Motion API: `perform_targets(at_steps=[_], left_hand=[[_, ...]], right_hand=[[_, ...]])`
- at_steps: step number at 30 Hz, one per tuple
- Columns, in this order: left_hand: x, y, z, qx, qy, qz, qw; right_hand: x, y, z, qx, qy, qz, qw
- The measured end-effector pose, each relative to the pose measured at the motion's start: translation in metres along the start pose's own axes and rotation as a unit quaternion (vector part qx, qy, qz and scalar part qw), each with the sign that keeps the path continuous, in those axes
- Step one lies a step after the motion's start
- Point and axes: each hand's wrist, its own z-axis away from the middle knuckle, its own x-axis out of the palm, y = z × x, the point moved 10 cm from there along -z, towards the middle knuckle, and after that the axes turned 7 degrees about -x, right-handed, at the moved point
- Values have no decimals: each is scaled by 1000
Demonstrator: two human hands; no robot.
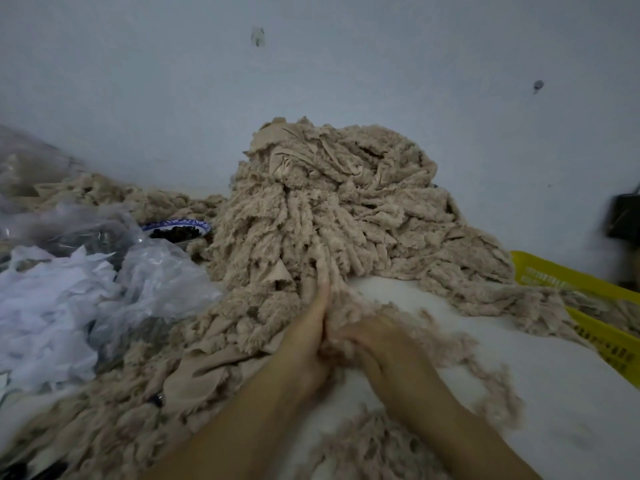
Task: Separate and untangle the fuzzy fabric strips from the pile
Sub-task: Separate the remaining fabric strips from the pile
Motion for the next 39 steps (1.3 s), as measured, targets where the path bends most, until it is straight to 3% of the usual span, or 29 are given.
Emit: perform_targets(at_steps=[4, 7, 10, 12, 17, 22, 25, 30, 31, 32, 35, 36, 39], left_hand=[[-22, -4, -2, -40, 49, 40, 997], [-30, 5, -6, 5, 84, 9, 996], [-7, 13, 2, 61, 67, -55, 994], [14, 4, 5, 64, 21, -109, 992], [30, -14, 8, 86, -8, -286, 954], [50, -29, 15, 77, -55, -409, 908], [56, -31, 15, 77, -77, -390, 914], [55, -28, 16, 58, -63, -354, 931], [53, -28, 16, 58, -57, -348, 934], [49, -24, 15, 65, -43, -337, 938], [31, -13, 10, 93, 16, -322, 942], [25, -7, 10, 93, 48, -323, 941], [2, 8, 7, 65, 102, -217, 969]], right_hand=[[18, -1, 1, -20, -62, -34, 997], [22, 18, 10, 59, -68, -85, 992], [4, 41, 19, 189, 68, -290, 936], [-9, 59, 26, 239, 150, -324, 903], [19, 46, 20, 256, 67, -368, 891], [17, 60, 23, 300, 111, -475, 820], [24, 60, 29, 318, 118, -575, 745], [31, 56, 34, 346, 126, -638, 677], [31, 58, 34, 354, 131, -627, 681], [28, 62, 35, 357, 141, -593, 708], [-9, 66, 27, 279, 186, -307, 891], [-21, 59, 23, 228, 196, -201, 932], [-22, 38, 14, 124, 170, -53, 976]])
